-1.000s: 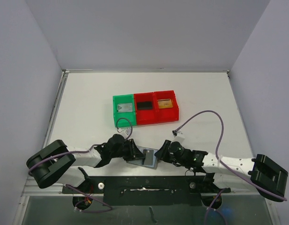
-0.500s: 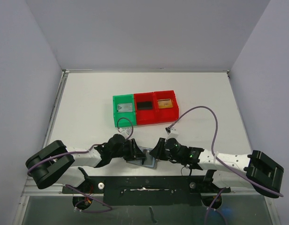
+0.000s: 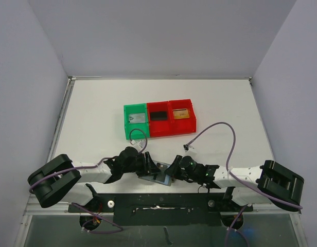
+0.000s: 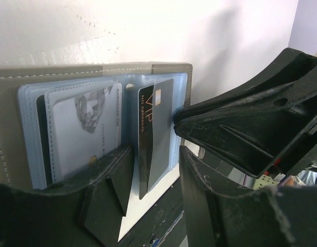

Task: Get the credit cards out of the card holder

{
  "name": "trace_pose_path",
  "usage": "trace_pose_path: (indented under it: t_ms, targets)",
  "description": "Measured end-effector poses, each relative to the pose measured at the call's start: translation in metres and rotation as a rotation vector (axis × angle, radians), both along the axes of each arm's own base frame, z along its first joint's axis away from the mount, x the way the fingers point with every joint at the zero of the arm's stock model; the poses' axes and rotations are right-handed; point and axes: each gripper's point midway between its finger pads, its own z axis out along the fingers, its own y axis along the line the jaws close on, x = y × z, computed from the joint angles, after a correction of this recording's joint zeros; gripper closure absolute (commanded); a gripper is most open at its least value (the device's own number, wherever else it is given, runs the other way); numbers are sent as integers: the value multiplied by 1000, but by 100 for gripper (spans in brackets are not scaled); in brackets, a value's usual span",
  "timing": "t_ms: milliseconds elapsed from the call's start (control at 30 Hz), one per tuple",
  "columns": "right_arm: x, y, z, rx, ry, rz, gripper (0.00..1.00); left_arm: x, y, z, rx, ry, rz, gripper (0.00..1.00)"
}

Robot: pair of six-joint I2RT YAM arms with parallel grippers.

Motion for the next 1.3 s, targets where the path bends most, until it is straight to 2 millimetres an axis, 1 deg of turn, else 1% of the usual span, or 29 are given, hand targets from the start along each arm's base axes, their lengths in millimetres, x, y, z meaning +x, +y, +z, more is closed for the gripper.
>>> trace_pose_path:
  t_ms: [100,233,333,500,600,700,833,1000,1067,1100,1200,1267,1300]
  targets:
    - [-1,-1,-1,36,-1,-17,80,0,1,0,-3,-1,5,73]
    - [-1,-2,-1,77,-3,-33,79,-3,8,-6,5,6,19,92]
    - [-1,-1,0,85,-3,-36,80,-4,9,-6,9,5,22,100]
    - [-1,-2,0,84,-1,-40,80,-2,7,7,-23,-21,21,100]
    - [-1,-2,0,86,0,-42,79,-2,10,11,-23,-29,28,100]
    - [-3,-4,0,80,2,-42,79,0,15,12,-4,-42,37,100]
    - [-4,-8,1,65,0,-34,79,1,22,8,28,-46,40,100]
    - [-7,-19,4,9,-32,5,75,1,22,7,38,-54,28,100]
    - [-5,-22,11,-4,-56,21,74,2,21,8,39,-55,25,100]
    - [-3,-20,18,0,-75,30,73,2,21,8,39,-55,23,100]
    - [6,-7,45,34,-133,52,70,1,21,7,40,-53,22,99]
    - [12,3,58,57,-161,64,69,1,20,7,40,-52,20,98]
    - [14,8,61,63,-169,69,70,1,20,8,39,-52,20,97]
